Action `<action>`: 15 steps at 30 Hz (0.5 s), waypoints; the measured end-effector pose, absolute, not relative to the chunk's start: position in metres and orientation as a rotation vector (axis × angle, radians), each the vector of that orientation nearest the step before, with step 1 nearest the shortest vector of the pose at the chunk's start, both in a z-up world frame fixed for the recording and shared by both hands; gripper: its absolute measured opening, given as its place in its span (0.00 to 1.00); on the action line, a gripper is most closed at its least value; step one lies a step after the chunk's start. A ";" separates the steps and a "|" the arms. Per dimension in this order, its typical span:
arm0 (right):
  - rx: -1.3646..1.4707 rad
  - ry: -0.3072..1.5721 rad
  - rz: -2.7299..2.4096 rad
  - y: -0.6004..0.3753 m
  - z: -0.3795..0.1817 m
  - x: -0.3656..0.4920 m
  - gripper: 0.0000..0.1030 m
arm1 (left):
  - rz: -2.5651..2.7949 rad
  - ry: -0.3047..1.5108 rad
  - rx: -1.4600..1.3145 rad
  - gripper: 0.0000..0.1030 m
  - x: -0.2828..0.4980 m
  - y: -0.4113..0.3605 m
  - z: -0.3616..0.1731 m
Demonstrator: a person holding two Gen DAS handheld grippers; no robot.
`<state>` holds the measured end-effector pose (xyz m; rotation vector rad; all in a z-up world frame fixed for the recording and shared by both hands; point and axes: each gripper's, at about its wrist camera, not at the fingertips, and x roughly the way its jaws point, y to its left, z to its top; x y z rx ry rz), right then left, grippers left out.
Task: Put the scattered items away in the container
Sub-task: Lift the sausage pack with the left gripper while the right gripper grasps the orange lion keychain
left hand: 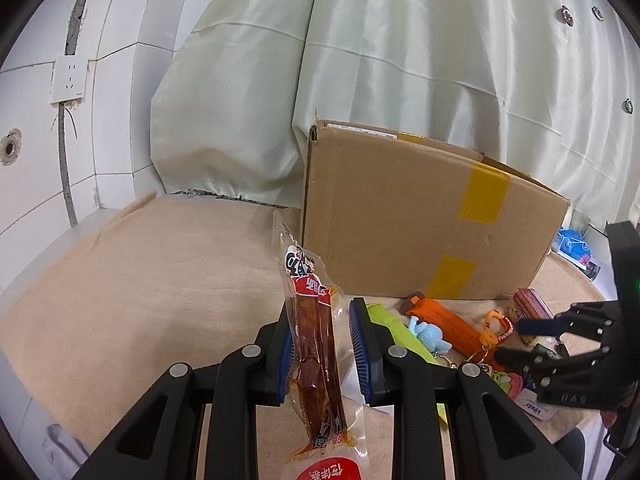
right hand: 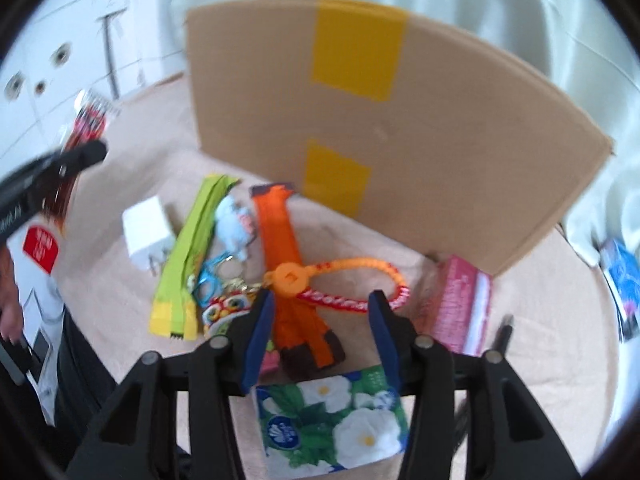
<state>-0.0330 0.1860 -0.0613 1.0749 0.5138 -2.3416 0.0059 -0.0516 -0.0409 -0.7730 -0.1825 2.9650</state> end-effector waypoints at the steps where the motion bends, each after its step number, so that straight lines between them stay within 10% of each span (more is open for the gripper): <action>1: 1.068 0.537 -2.314 0.183 -0.064 -0.032 0.50 | 2.966 -0.186 -0.772 0.26 0.006 -0.052 -0.040; 15: 1.040 0.686 -2.124 0.162 -0.073 -0.048 0.32 | 2.963 -0.186 -0.780 0.26 0.002 -0.052 -0.039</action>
